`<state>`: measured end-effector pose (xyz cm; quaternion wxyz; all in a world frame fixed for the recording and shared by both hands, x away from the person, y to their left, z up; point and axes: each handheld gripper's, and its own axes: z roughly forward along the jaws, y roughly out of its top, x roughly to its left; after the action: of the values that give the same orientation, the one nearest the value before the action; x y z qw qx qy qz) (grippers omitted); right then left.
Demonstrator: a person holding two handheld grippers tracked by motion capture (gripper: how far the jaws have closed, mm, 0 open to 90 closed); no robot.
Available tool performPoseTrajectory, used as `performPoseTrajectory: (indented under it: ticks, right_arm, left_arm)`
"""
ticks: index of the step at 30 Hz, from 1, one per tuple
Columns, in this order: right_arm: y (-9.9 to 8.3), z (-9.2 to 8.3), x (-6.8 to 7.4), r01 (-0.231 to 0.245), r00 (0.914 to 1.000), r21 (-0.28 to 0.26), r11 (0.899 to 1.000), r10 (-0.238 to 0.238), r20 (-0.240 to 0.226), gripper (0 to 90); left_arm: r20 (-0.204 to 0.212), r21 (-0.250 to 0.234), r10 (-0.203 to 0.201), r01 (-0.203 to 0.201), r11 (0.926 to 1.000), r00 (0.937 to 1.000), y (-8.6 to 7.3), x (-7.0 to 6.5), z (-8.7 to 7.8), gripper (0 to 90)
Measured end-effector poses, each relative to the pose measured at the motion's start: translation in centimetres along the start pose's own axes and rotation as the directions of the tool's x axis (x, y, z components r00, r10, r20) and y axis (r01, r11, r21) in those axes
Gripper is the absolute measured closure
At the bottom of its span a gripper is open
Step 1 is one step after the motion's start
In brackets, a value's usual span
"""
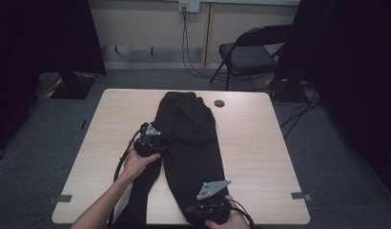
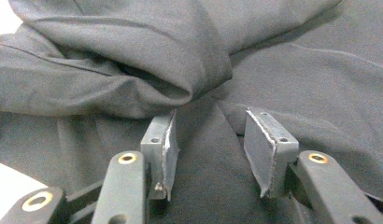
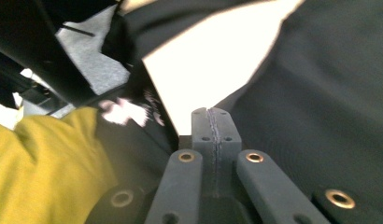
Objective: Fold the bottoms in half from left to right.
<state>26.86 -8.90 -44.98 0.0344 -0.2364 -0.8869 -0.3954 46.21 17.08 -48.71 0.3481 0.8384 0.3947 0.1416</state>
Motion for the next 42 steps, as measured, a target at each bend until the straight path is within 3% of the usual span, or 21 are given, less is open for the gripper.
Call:
performPoseTrajectory:
  ticks: [3, 4, 6, 7, 8, 9, 11, 13, 15, 17, 22, 25, 26, 29, 32, 34, 35, 37, 38, 40, 42]
  right_arm:
    - [0.9, 1.4, 1.6, 0.024, 0.9982, 0.03, 0.999, -0.022, -0.056, 86.6]
    - [1.2, 2.5, 2.9, 0.062, 0.9927, 0.063, 0.996, -0.055, -0.107, 78.8]
    - [1.3, 2.9, 3.6, 0.084, 0.9883, 0.085, 0.993, -0.072, -0.134, 75.9]
    - [1.6, 2.9, 4.4, 0.127, 0.9861, 0.102, 0.987, -0.115, -0.12, 76.9]
    - [1.8, 2.8, 4.6, 0.135, 0.9845, 0.089, 0.987, -0.123, -0.125, 76.4]
    - [2.0, 2.5, 4.5, 0.111, 0.9843, 0.059, 0.992, -0.101, -0.145, 74.8]
    - [2.2, 1.8, 3.9, 0.101, 0.9893, 0.045, 0.994, -0.096, -0.109, 75.9]
    - [1.7, 1.0, 2.5, 0.078, 0.9942, 0.037, 0.996, -0.075, -0.078, 75.6]
    - [0.4, 0.3, 1.0, 0.051, 0.9979, 0.056, 0.997, -0.049, -0.041, 72.1]
    - [-1.7, -0.5, -0.4, -0.01, 0.9997, 0.08, 0.997, 0.012, -0.022, 72.0]
    - [-5.3, -2.2, -1.1, -0.062, 0.9976, 0.1, 0.993, 0.059, 0.037, 69.4]
    - [-5.8, -3.0, -1.8, -0.085, 0.9917, 0.064, 0.994, 0.079, 0.102, 65.0]
    - [-5.7, -3.2, -2.1, -0.094, 0.9906, 0.048, 0.994, 0.088, 0.105, 64.1]
    - [-5.1, -2.9, -3.2, -0.092, 0.9879, 0.048, 0.995, 0.085, 0.13, 64.2]
    - [-4.8, -2.1, -4.0, -0.104, 0.9834, 0.085, 0.991, 0.089, 0.158, 65.4]
    - [-4.3, -1.8, -3.7, -0.08, 0.9861, 0.092, 0.993, 0.066, 0.153, 65.4]
    - [-4.0, -1.6, -3.5, -0.068, 0.9867, 0.089, 0.994, 0.054, 0.154, 65.1]
    - [-3.2, -1.3, -3.2, -0.056, 0.9891, 0.074, 0.996, 0.045, 0.14, 64.7]
    - [-2.9, -1.1, -3.2, -0.057, 0.989, 0.07, 0.996, 0.046, 0.141, 64.6]
    - [-2.6, -0.9, -3.2, -0.051, 0.9894, 0.068, 0.996, 0.042, 0.139, 64.8]
    - [-2.0, -0.5, -3.1, -0.035, 0.9906, 0.067, 0.997, 0.025, 0.135, 63.7]
  left_arm:
    - [-0.005, 0.003, 0.008, -0.008, 1.0, 1.0, 0.0, 0.0, 0.1, 54.4]
    - [-0.006, 0.003, 0.013, -0.013, 0.9999, 0.9999, -0.1, 0.0, 0.1, 54.3]
    - [-0.007, 0.002, 0.02, -0.02, 0.9998, 0.9998, -0.1, 0.0, 0.1, 54.3]
    - [-0.007, 0.001, 0.021, -0.021, 0.9998, 0.9998, -0.1, 0.0, 0.1, 54.3]
    - [-0.008, 0.001, 0.022, -0.022, 0.9998, 0.9997, -0.1, 0.0, 0.1, 54.3]
    - [-0.008, 0.002, 0.022, -0.022, 0.9998, 0.9997, -0.1, 0.0, 0.1, 54.2]
    - [-0.006, 0.001, 0.021, -0.021, 0.9998, 0.9998, -0.1, 0.0, 0.1, 53.9]
    - [-0.008, 0.002, 0.025, -0.025, 0.9997, 0.9997, -0.1, -0.1, 0.1, 53.7]
    - [-0.004, 0.001, 0.023, -0.023, 0.9997, 0.9997, -0.1, 0.0, 0.1, 53.3]
    - [-0.001, 0.0, 0.02, -0.02, 0.9998, 0.9998, -0.1, 0.0, 0.1, 53.3]
    - [-0.004, 0.011, 0.03, -0.03, 0.9995, 0.9995, 0.0, 0.0, 0.0, 53.2]
    - [0.012, 0.005, -0.002, 0.002, 1.0, 0.9999, 0.1, -0.1, -0.1, 51.7]
    - [0.024, 0.0, -0.003, 0.003, 1.0, 0.9997, 0.1, 0.0, -0.3, 51.7]
    - [0.046, -0.015, 0.003, -0.002, 0.9999, 0.9989, 0.3, 0.0, -1.6, 51.7]
    - [0.069, -0.017, 0.029, -0.028, 0.9995, 0.9972, -0.2, -0.3, -3.7, 51.8]
    - [0.13, -0.026, 0.048, -0.045, 0.9987, 0.9904, -1.1, -1.0, -5.4, 54.1]
    - [0.147, -0.029, 0.081, -0.077, 0.9966, 0.9858, -2.0, -1.5, -6.5, 54.1]
    - [0.167, -0.04, 0.095, -0.09, 0.9951, 0.9814, -3.8, -1.9, -8.6, 54.8]
    - [0.167, -0.04, 0.095, -0.09, 0.9951, 0.9814, -3.8, -1.9, -8.6, 55.4]
    - [0.197, -0.041, 0.053, -0.046, 0.9981, 0.9789, -5.0, -1.8, -10.0, 55.5]
    - [0.256, -0.051, 0.047, -0.035, 0.9981, 0.9655, -6.4, -2.2, -11.3, 55.4]
